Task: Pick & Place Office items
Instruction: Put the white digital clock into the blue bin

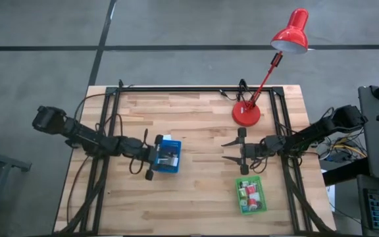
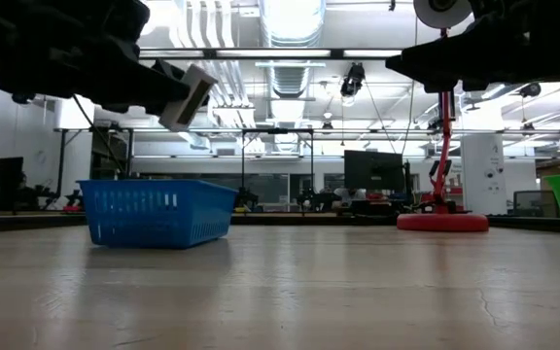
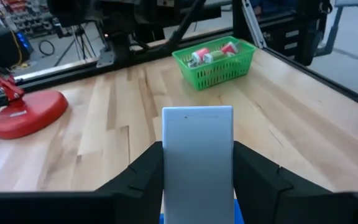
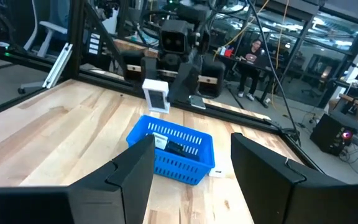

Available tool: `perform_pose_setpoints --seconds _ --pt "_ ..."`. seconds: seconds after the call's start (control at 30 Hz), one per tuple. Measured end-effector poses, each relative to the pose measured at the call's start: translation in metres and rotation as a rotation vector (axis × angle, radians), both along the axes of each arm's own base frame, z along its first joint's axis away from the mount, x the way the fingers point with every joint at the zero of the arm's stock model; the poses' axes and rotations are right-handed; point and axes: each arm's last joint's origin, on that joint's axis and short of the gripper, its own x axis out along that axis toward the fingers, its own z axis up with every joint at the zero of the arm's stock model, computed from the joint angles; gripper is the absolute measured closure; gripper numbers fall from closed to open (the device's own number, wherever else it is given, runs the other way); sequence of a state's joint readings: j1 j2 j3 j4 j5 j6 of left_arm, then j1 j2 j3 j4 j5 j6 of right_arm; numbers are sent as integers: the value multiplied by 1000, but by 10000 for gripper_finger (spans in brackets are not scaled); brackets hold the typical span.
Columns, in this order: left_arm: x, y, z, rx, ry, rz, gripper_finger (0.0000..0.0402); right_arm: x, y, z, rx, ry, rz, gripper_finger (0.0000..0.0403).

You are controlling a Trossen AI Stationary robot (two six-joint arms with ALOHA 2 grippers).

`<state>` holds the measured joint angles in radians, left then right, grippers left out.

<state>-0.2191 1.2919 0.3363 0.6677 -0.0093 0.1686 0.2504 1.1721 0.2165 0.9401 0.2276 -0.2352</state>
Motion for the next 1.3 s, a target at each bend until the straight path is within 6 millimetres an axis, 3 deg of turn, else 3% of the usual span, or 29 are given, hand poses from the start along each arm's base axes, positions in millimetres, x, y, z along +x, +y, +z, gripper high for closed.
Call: perform_pose_setpoints --seconds 0.53,1.03,1.3 --pt "-11 20 -21 26 92 47 253 0 1 2 16 -17 26 200" --pt "-12 34 -24 1 129 103 253 2 1 5 10 -21 18 200" --pt "-9 46 -26 -28 244 176 253 2 1 5 20 -19 18 200"
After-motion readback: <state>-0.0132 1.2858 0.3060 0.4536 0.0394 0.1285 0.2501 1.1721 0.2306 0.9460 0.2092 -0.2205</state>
